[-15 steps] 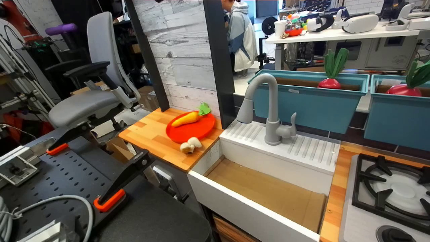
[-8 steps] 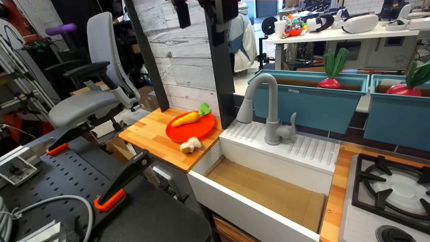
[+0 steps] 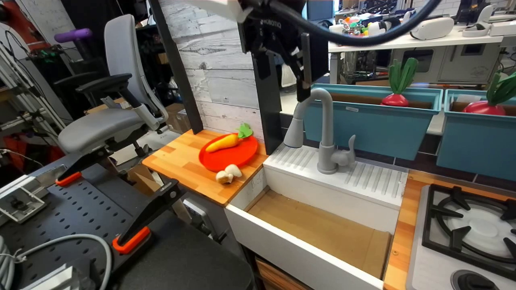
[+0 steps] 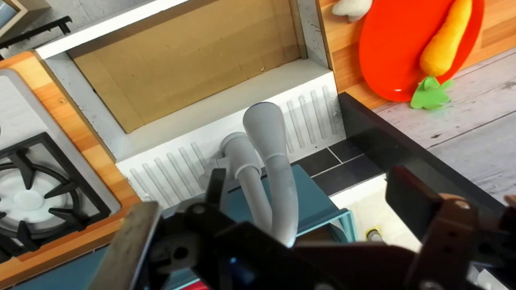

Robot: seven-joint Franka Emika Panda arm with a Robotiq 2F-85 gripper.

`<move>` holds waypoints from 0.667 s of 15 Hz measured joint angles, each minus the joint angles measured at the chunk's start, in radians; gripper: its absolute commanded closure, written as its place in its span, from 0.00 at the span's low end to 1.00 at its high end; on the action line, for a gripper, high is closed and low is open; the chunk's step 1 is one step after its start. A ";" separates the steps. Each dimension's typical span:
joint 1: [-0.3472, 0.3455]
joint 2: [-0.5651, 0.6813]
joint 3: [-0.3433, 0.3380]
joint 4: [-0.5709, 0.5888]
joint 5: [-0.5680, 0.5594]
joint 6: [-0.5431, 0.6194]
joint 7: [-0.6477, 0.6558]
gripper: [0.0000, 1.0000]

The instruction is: Turn the tap faucet to the left

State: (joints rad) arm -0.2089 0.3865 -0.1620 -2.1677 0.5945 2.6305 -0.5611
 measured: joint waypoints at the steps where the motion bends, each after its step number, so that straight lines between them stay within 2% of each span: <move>1: -0.010 0.019 0.013 0.005 -0.011 0.007 0.011 0.00; 6: -0.050 0.094 0.066 0.037 -0.099 0.015 0.088 0.00; 10: -0.060 0.140 0.078 0.082 -0.166 0.015 0.151 0.00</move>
State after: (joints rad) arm -0.2688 0.5264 -0.0838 -2.0862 0.4284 2.6452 -0.4097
